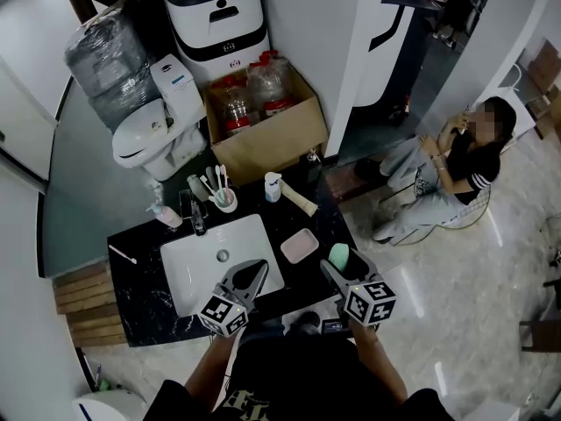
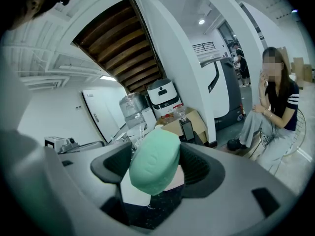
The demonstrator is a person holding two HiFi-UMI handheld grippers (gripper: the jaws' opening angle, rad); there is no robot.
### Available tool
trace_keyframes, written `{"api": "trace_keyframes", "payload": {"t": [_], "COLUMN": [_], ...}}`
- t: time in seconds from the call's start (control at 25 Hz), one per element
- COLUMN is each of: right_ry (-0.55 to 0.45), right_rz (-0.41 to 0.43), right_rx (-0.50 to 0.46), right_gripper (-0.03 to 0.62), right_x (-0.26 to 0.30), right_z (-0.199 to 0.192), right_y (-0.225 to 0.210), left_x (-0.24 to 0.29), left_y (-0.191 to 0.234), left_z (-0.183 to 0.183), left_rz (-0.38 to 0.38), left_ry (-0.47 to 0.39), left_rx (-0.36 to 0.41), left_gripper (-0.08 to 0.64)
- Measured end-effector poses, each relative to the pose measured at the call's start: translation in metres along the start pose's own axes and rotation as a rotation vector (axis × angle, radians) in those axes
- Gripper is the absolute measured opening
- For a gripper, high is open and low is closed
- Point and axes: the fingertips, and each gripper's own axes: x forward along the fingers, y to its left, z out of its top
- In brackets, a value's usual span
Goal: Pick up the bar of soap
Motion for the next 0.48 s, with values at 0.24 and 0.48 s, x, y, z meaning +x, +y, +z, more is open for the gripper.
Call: {"api": "trace_keyframes", "payload": {"t": [0.24,0.48], "right_ry": [-0.004,-0.004], "right_rz": [0.005,-0.006], "right_rx": [0.003,-0.007], "right_gripper": [0.316,0.314], "right_x": [0.0014,0.0025], "right_z": [0.0005,0.0029], "right_y": [-0.0007,-0.002], "left_x": [0.0021,0.0048], "left_y": [0.0028,0.0034], "left_z": [0.0008,0.0025], "left_rz": [-0.001,-0.011], "left_ry": [0.004,0.008], "left_rx": [0.005,0.009], "left_gripper": [0.009,0.009]}}
